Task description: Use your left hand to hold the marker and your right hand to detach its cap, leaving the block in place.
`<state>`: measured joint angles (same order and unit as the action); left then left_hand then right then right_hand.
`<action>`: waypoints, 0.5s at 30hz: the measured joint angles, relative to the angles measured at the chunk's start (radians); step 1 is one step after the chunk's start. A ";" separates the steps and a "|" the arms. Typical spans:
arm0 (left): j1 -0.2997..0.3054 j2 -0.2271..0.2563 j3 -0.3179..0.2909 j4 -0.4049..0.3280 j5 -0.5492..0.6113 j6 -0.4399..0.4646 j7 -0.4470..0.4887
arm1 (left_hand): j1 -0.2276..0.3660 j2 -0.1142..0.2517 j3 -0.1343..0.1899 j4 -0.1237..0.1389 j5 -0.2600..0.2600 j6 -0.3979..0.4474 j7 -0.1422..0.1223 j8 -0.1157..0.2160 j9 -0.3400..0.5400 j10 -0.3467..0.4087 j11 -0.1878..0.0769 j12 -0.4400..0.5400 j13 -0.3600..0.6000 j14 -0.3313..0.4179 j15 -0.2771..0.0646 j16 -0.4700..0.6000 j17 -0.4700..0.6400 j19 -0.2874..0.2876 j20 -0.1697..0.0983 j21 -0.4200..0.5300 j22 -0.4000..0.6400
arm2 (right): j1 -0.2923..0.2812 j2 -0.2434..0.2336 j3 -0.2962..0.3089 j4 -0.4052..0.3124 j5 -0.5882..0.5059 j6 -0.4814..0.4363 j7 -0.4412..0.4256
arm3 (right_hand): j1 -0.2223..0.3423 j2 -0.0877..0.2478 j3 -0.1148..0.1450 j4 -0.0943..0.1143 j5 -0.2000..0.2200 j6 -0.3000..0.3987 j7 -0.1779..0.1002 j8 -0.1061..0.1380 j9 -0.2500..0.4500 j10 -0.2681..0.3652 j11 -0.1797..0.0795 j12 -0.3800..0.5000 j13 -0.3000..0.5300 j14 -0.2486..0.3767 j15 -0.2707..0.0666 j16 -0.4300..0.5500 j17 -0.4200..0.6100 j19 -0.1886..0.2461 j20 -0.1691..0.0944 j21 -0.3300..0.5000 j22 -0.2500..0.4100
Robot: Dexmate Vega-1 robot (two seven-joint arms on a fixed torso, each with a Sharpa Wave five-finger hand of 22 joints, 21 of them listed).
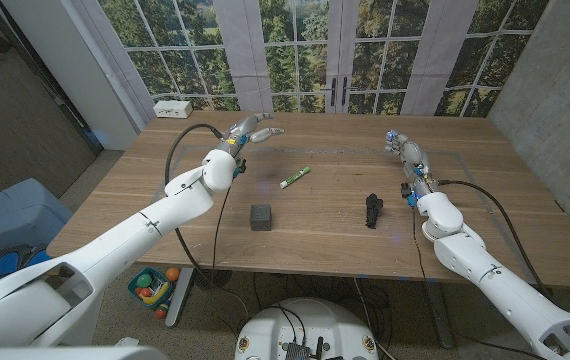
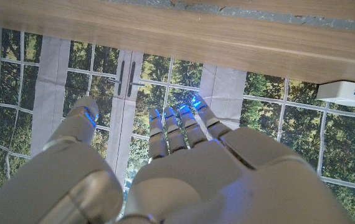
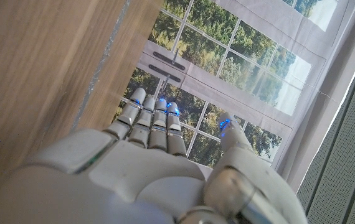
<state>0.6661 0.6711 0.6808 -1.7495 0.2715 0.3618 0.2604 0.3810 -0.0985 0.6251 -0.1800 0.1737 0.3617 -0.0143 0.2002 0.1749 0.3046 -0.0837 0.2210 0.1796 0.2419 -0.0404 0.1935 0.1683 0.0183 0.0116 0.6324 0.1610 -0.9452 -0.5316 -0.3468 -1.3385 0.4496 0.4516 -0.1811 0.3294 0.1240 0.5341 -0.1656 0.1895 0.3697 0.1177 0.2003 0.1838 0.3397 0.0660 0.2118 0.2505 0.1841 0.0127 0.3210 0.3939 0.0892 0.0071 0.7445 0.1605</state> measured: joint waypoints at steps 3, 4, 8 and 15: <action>-0.003 -0.001 0.010 -0.012 0.046 0.050 -0.010 | 0.026 -0.002 -0.007 -0.001 0.000 0.014 -0.007 0.000 0.000 0.039 -0.007 0.005 0.005 0.037 0.000 0.012 0.002 0.021 0.011 -0.015 0.000 | -0.009 -0.003 0.005 -0.004 0.002 0.004 0.000 | 0.000 0.000 0.000 0.000 0.000 0.000 0.000 0.000 0.000 0.000 0.000 0.000 0.000 0.000 0.000 0.000 0.000 0.000 0.000 -0.002 0.000; -0.007 -0.003 0.026 -0.034 0.056 0.063 -0.013 | 0.030 -0.004 -0.007 -0.001 0.000 0.023 -0.009 0.000 0.000 0.048 -0.009 0.009 0.005 0.047 -0.001 0.012 0.002 0.023 0.013 -0.015 0.004 | -0.011 -0.003 0.007 -0.005 0.004 0.010 0.000 | 0.000 0.000 0.000 0.000 0.000 0.000 0.000 0.000 0.000 0.000 0.000 0.000 0.000 0.000 0.000 0.000 0.000 0.000 0.000 -0.002 0.000; -0.011 -0.005 0.050 -0.067 0.101 0.118 -0.029 | 0.041 -0.004 -0.007 -0.001 0.000 0.035 -0.014 0.000 0.005 0.056 -0.011 0.009 0.005 0.057 -0.001 0.012 0.002 0.029 0.019 -0.027 0.005 | -0.019 -0.006 0.012 -0.009 0.004 0.010 0.000 | 0.000 0.000 -0.004 0.004 0.000 0.000 0.000 0.000 0.000 0.000 0.000 0.000 0.000 0.000 0.000 0.000 0.000 0.011 -0.003 -0.002 0.000; -0.019 -0.006 0.074 -0.100 0.177 0.220 -0.077 | 0.071 -0.010 -0.010 -0.004 0.000 0.060 -0.040 0.008 0.005 0.062 -0.016 0.008 0.009 0.057 -0.001 0.012 0.002 0.025 0.030 -0.050 0.005 | -0.035 -0.010 0.023 -0.018 0.006 0.029 0.000 | 0.000 0.000 -0.007 0.002 0.000 0.000 0.000 0.000 0.000 0.000 0.000 0.000 0.000 0.004 -0.004 0.000 -0.004 0.011 -0.003 -0.013 0.000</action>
<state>0.6475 0.6649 0.7552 -1.8497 0.4488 0.5820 0.1835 0.4522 -0.1086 0.6151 -0.1837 0.1738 0.4222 -0.0538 0.2080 0.1796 0.3662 -0.0999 0.2294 0.1888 0.2986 -0.0411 0.2052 0.1702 0.0434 0.0417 0.5820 0.1655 -0.9806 -0.5420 -0.3241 -1.3564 0.4554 0.4802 -0.1813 0.3294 0.1240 0.5271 -0.1640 0.1895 0.3696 0.1177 0.2003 0.1837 0.3396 0.0661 0.2118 0.2506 0.1879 0.0088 0.3210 0.3894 0.0999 0.0036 0.7317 0.1605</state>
